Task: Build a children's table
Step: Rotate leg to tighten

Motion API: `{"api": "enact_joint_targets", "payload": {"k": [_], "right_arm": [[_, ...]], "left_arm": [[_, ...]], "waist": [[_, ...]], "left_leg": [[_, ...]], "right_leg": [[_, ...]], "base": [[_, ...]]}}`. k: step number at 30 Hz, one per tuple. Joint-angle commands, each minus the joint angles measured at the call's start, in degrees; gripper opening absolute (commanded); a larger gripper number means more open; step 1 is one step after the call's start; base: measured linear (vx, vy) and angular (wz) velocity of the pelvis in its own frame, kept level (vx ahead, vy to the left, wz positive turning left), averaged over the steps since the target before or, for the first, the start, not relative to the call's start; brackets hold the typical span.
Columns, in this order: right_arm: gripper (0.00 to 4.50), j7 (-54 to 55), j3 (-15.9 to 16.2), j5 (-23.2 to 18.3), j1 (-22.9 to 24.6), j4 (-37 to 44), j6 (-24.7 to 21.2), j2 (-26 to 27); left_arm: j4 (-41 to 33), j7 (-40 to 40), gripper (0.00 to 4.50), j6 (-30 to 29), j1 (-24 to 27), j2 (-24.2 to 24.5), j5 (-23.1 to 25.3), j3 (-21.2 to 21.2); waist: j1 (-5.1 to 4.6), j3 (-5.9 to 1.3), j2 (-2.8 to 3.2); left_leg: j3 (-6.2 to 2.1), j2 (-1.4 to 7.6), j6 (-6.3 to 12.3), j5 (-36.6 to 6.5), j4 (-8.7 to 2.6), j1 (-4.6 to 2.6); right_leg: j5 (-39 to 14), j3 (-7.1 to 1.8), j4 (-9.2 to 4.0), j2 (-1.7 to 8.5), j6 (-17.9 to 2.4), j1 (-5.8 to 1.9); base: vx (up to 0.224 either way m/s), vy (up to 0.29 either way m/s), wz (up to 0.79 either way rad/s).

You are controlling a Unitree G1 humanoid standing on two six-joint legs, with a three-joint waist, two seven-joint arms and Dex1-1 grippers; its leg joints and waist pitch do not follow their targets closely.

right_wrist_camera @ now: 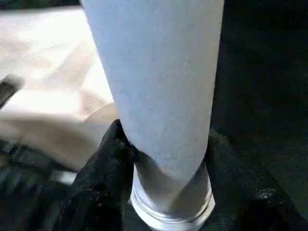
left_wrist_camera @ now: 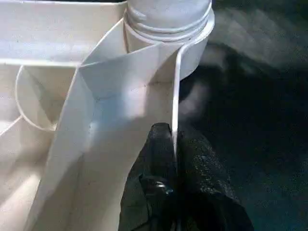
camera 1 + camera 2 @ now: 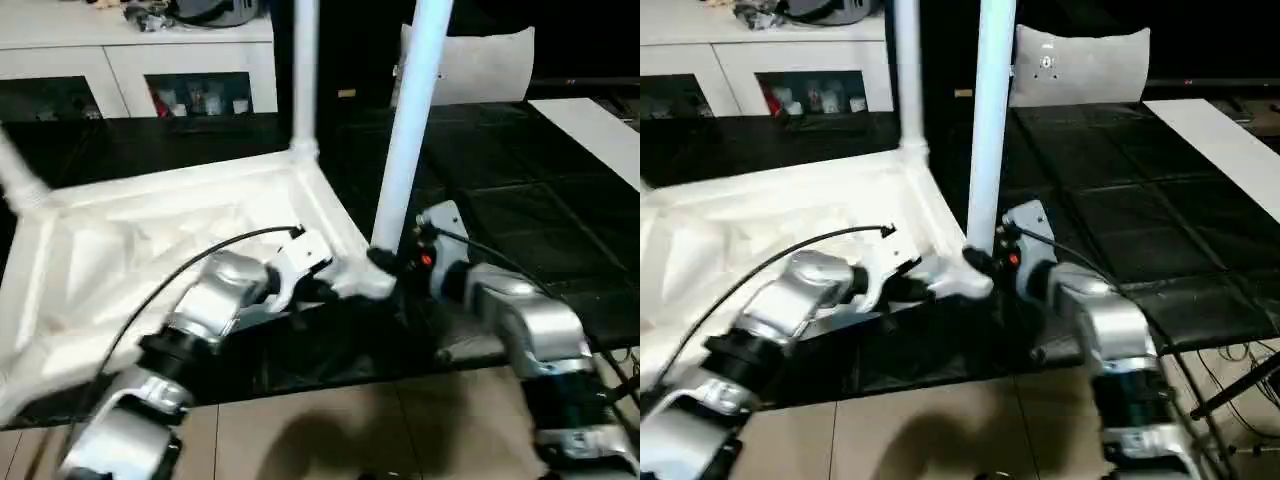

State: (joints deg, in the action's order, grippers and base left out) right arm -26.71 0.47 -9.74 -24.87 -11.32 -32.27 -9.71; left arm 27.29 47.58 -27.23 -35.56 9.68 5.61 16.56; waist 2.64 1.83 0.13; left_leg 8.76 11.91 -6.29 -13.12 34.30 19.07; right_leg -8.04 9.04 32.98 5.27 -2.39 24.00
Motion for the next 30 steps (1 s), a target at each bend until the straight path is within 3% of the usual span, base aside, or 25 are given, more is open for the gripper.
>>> {"api": "enact_joint_targets", "payload": {"k": [1, 3, 4, 7, 12, 16, 21, 24, 30], "right_arm": [[2.29, 1.8, 1.1, 0.1, -0.4, -0.9, 2.2, 1.6], [2.63, 0.7, 0.8, -1.0, 0.0, 0.5, 0.9, 2.0], [2.65, -0.6, 1.1, -1.5, 0.6, 1.5, 0.2, 1.8], [2.84, -2.5, 2.1, -1.5, 1.4, 2.4, 0.7, 1.1], [3.36, -6.8, 3.4, -1.7, 2.2, 2.5, 2.9, -1.5], [3.73, -17.3, 5.5, -2.4, 3.9, 4.1, 5.8, -7.9], [3.73, -29.0, 7.8, -3.1, 5.3, 5.9, 7.4, -15.5], [3.73, -35.7, 8.6, -3.9, 5.0, 4.6, 10.0, -19.4], [3.27, -42.6, 9.2, -5.9, 4.2, 3.6, 10.5, -21.9]], "left_arm": [[-1.6, -3.2, 0.00, -0.3, -0.6, -1.9, -0.9, -0.5], [-1.7, -3.4, 0.00, 0.2, -0.6, -2.0, -0.9, -0.2], [-1.9, -3.1, 0.00, 0.6, -0.5, -1.9, -1.0, 0.0], [-2.8, -1.1, 0.00, 2.1, 0.0, -1.0, -0.7, 1.0], [-2.3, 1.3, 0.00, 4.1, 0.2, 0.8, -0.6, 1.5], [-0.2, 8.6, 0.00, 11.5, 0.0, 4.9, -0.8, 3.7], [3.0, 15.7, 0.00, 18.8, -0.8, 9.5, 1.0, 6.8], [4.5, 21.0, 0.00, 24.8, -1.0, 11.1, 0.2, 7.9], [3.2, 29.1, 0.00, 27.9, -0.5, 13.0, -1.1, 10.2]], "waist": [[0.45, -3.77, -0.38], [0.43, -3.77, -0.32], [0.49, -3.80, -0.22], [0.70, -3.70, -0.15], [0.80, -3.43, -0.14], [1.24, -3.36, -0.09], [1.74, -3.42, -0.02], [2.55, -3.40, -0.11], [2.99, -3.53, -0.51]], "left_leg": [[0.28, 0.42, 4.06, -1.6, -3.59, 1.53], [0.26, 0.58, 4.64, -1.1, -3.54, 1.38], [0.26, 0.71, 5.45, -0.5, -3.51, 1.30], [0.38, 0.74, 5.93, -1.1, -3.55, 1.20], [0.50, 0.71, 5.53, -3.4, -3.70, 1.03], [0.42, 0.75, 5.90, -4.3, -3.74, 0.99], [0.35, 0.92, 5.90, -4.9, -3.78, 0.76], [0.47, 1.04, 5.80, -5.2, -3.77, 0.74], [0.49, 1.32, 5.68, -4.1, -3.75, 0.80]], "right_leg": [[-19.5, -3.00, -4.19, 3.08, -3.2, -4.58], [-17.2, -3.19, -3.89, 3.05, -4.3, -4.52], [-14.6, -3.37, -3.53, 3.12, -5.8, -4.59], [-14.2, -3.52, -3.45, 3.28, -6.6, -4.73], [-17.8, -3.47, -4.11, 3.30, -5.4, -4.62], [-18.6, -3.47, -4.30, 3.26, -4.7, -4.59], [-18.5, -3.50, -4.11, 3.28, -4.7, -4.53], [-18.7, -3.63, -4.05, 3.49, -5.0, -4.54], [-16.8, -3.72, -3.46, 3.52, -6.6, -4.60]], "base": [[0.000, 0.000, 0.00], [0.000, 0.000, 0.00], [0.000, 0.000, 0.00], [0.000, 0.000, 0.00], [0.000, 0.000, 0.00], [0.000, 0.000, 0.00], [0.000, 0.000, 0.00], [0.000, 0.000, 0.00], [0.000, 0.000, 0.00]]}}
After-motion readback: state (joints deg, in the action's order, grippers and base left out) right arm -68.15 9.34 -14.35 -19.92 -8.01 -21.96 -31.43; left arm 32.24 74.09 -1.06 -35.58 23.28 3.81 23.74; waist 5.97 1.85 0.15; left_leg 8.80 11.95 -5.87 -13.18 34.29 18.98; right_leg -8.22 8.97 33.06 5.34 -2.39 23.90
